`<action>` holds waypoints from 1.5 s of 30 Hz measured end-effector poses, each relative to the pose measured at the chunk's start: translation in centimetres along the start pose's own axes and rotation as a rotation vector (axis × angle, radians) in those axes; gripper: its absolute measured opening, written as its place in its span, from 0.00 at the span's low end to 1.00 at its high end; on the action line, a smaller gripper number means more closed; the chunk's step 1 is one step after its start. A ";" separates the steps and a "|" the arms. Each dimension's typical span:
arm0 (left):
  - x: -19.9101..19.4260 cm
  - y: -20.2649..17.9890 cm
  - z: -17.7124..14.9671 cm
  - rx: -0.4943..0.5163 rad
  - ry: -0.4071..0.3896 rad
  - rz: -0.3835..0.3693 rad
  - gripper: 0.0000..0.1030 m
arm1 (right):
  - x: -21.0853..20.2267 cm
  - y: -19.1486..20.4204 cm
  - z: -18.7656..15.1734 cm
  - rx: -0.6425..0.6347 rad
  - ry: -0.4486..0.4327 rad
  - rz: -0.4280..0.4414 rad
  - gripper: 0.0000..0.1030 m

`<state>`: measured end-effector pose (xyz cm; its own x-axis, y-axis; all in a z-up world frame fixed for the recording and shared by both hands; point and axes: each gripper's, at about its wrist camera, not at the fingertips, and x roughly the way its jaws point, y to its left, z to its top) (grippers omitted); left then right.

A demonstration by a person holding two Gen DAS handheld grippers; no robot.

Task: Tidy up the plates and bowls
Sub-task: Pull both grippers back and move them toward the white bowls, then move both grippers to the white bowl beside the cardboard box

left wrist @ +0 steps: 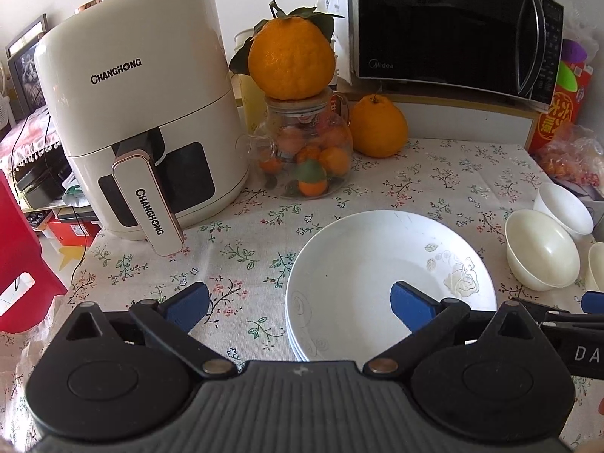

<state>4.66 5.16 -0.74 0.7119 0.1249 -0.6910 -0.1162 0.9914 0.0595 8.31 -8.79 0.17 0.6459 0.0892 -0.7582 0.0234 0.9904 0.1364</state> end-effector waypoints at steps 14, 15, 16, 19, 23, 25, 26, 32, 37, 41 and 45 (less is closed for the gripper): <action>-0.3 -1.7 0.4 0.012 -0.006 -0.022 0.99 | -0.5 -2.2 0.4 0.107 -0.020 -0.017 0.96; -0.3 -1.9 0.5 0.010 -0.007 -0.027 0.99 | -0.6 -2.4 0.4 0.108 -0.023 -0.025 0.96; -0.3 -2.2 0.6 0.010 -0.006 -0.041 0.99 | -0.7 -2.6 0.4 0.112 -0.027 -0.034 0.96; -0.3 -3.2 0.9 0.019 -0.001 -0.066 0.99 | -0.8 -3.8 0.6 0.155 -0.029 -0.042 0.96; -0.5 -5.0 1.6 0.053 0.000 -0.091 0.87 | -1.2 -5.6 0.4 0.242 -0.042 -0.032 0.94; -0.5 -5.9 1.8 0.067 0.000 -0.095 0.82 | -1.3 -6.3 0.3 0.256 -0.046 -0.038 0.87; -0.6 -6.3 1.9 0.075 -0.002 -0.110 0.82 | -1.4 -6.7 0.3 0.263 -0.047 -0.045 0.83; -0.1 -8.3 2.7 0.109 -0.005 -0.186 0.78 | -2.2 -9.7 0.3 0.330 -0.082 -0.103 0.82; 0.5 -9.1 4.5 0.065 -0.012 -0.255 0.70 | -2.5 -13.1 0.0 0.443 -0.103 -0.134 0.78; 1.2 -10.8 5.1 0.077 0.007 -0.317 0.57 | -2.6 -15.0 -0.2 0.524 -0.130 -0.119 0.66; 1.9 -12.1 5.3 0.085 0.027 -0.351 0.54 | -2.7 -15.7 -0.1 0.559 -0.157 -0.085 0.62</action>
<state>11.12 -6.44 1.00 0.6798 -0.2232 -0.6986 0.1905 0.9736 -0.1257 6.12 -24.53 -0.03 0.7286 -0.0473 -0.6833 0.4513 0.7837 0.4269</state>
